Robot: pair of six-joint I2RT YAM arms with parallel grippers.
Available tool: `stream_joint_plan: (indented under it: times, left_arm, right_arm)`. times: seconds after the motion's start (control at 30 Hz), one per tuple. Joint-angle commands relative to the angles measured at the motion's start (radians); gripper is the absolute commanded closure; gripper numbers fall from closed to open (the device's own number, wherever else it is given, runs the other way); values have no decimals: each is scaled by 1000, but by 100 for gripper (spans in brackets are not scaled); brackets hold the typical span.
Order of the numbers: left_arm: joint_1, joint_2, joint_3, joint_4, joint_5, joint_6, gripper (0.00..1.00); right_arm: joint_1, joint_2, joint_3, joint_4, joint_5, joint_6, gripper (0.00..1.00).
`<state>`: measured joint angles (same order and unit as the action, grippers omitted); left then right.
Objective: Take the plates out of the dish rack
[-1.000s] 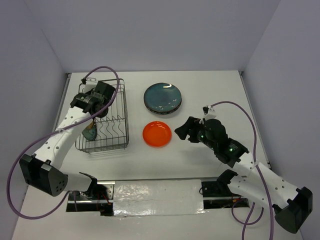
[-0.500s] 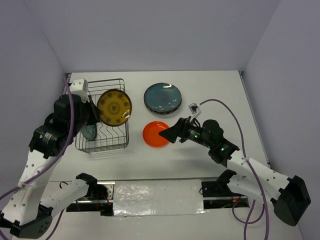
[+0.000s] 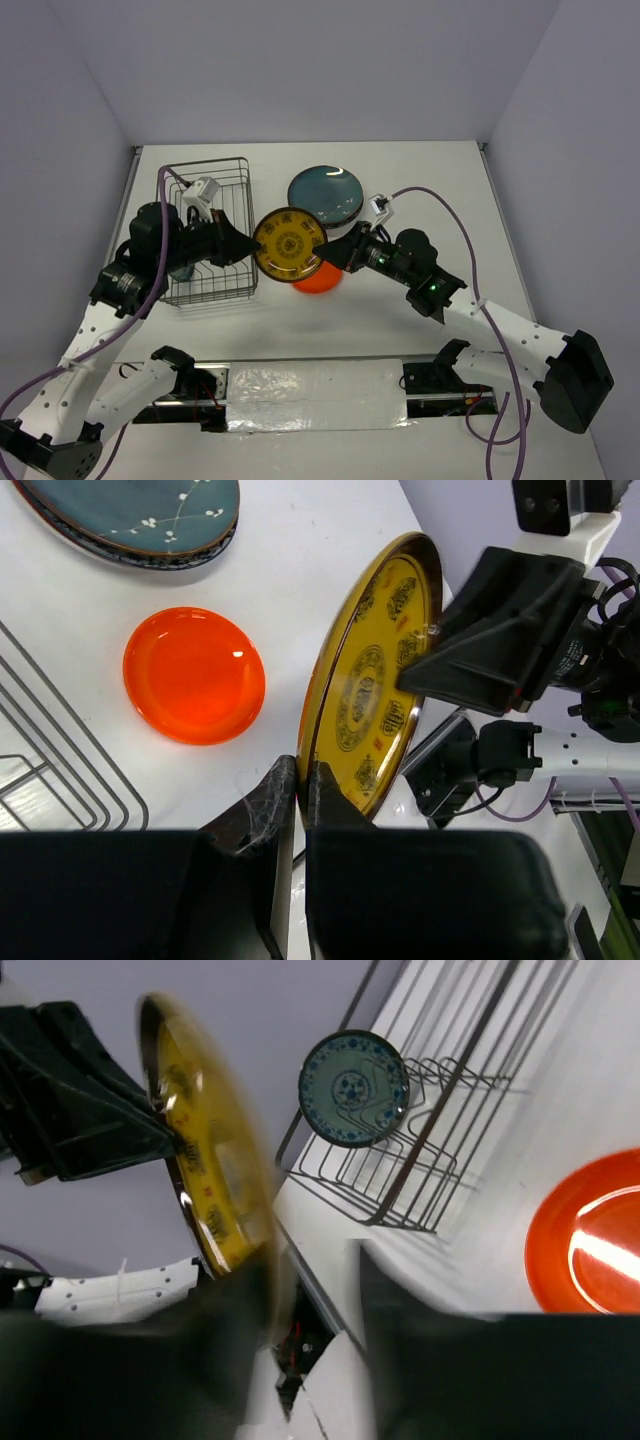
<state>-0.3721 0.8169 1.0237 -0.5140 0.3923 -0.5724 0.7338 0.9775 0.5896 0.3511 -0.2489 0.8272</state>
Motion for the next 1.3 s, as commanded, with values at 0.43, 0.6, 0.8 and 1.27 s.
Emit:
stream_joint_plan:
  times: [0.43,0.6,0.8,1.27]
  left_arm:
    - [-4,38,96,-259,-697,-15,0]
    - [-4,16,142,-397,-967,-32,0]
    - [-2,27,185,-459,-1107,-27,0]
    - [9,50,170,-460,-1132,-7,0]
  right_arm:
    - [-48,78,125,-311,181,-39,100]
    - [-112,196,108,-299,123,-62,100]
    - [-195,351,116,-250,24,-105,99]
    - [-198,530,144,-234,-18,-138,41]
